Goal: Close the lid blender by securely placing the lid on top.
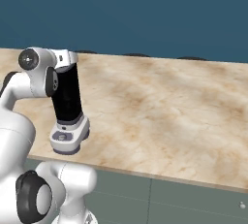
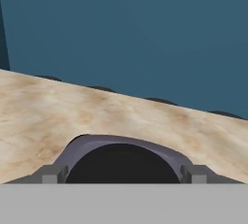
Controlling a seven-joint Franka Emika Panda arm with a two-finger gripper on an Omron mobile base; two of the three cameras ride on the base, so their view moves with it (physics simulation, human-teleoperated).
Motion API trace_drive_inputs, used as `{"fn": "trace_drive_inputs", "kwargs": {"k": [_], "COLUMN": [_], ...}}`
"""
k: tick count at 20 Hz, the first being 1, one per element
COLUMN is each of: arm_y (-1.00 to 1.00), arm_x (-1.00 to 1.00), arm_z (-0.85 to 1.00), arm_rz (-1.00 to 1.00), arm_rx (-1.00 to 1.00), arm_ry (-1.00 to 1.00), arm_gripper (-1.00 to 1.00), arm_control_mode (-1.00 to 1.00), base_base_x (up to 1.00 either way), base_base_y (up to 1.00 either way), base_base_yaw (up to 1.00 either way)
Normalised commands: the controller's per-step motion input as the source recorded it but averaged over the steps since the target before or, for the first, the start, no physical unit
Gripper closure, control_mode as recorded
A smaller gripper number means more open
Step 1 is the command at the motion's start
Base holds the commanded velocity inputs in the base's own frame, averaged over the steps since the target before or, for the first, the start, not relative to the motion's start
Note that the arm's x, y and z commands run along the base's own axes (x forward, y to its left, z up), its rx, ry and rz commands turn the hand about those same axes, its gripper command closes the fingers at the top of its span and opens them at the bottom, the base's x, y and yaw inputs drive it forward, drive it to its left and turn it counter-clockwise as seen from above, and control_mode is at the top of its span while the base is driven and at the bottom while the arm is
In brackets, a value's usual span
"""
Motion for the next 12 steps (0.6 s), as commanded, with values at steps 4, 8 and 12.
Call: {"fn": "trace_drive_inputs", "kwargs": {"k": [4,8,12], "arm_y": [0.00,0.00,0.00], "arm_x": [0.00,0.00,0.00], "arm_z": [-0.20,0.00,0.00], "arm_rz": [0.00,0.00,0.00], "arm_rx": [0.00,0.00,0.00], "arm_ry": [0.00,-0.02,-0.05], "arm_gripper": [-1.00,-1.00,-1.00], "arm_control_mode": [-1.00,-1.00,-1.00], "base_base_x": [0.00,0.00,0.00], "base_base_y": [0.00,0.00,0.00], "base_base_yaw": [0.00,0.00,0.00]}}
